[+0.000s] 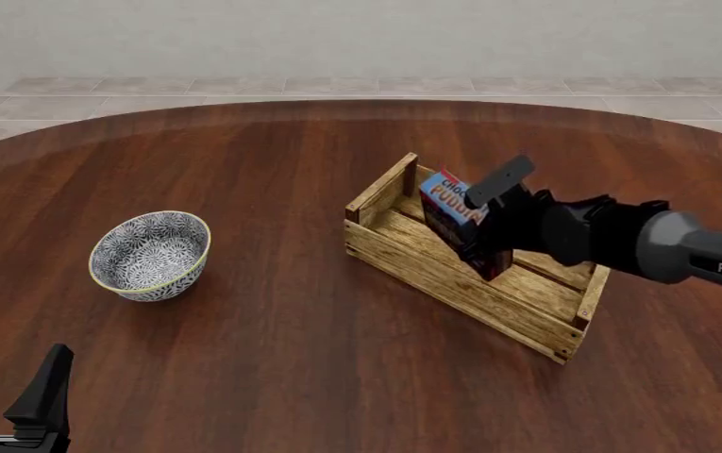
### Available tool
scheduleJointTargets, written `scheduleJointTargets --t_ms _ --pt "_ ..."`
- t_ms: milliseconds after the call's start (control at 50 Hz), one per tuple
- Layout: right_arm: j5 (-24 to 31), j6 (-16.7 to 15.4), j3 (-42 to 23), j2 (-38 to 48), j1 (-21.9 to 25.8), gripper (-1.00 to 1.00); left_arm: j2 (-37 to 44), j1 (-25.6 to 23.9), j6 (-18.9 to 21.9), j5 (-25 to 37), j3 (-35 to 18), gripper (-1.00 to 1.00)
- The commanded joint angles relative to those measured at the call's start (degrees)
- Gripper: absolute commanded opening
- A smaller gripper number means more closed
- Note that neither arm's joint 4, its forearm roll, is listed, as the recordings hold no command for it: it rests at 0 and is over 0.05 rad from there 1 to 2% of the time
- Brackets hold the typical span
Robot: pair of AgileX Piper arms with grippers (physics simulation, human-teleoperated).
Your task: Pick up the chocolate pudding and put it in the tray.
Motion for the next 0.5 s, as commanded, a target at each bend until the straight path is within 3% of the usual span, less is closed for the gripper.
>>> scheduleJointTargets --t_ms 20,500 --pt "-0.9 1.0 0.0 0.8 -0.3 -1.00 0.0 0.0 0.0 0.0 0.0 1.00" --pt "-2.6 0.8 1.5 0.9 -0.2 -1.00 0.0 0.0 0.0 0.0 0.0 1.00"
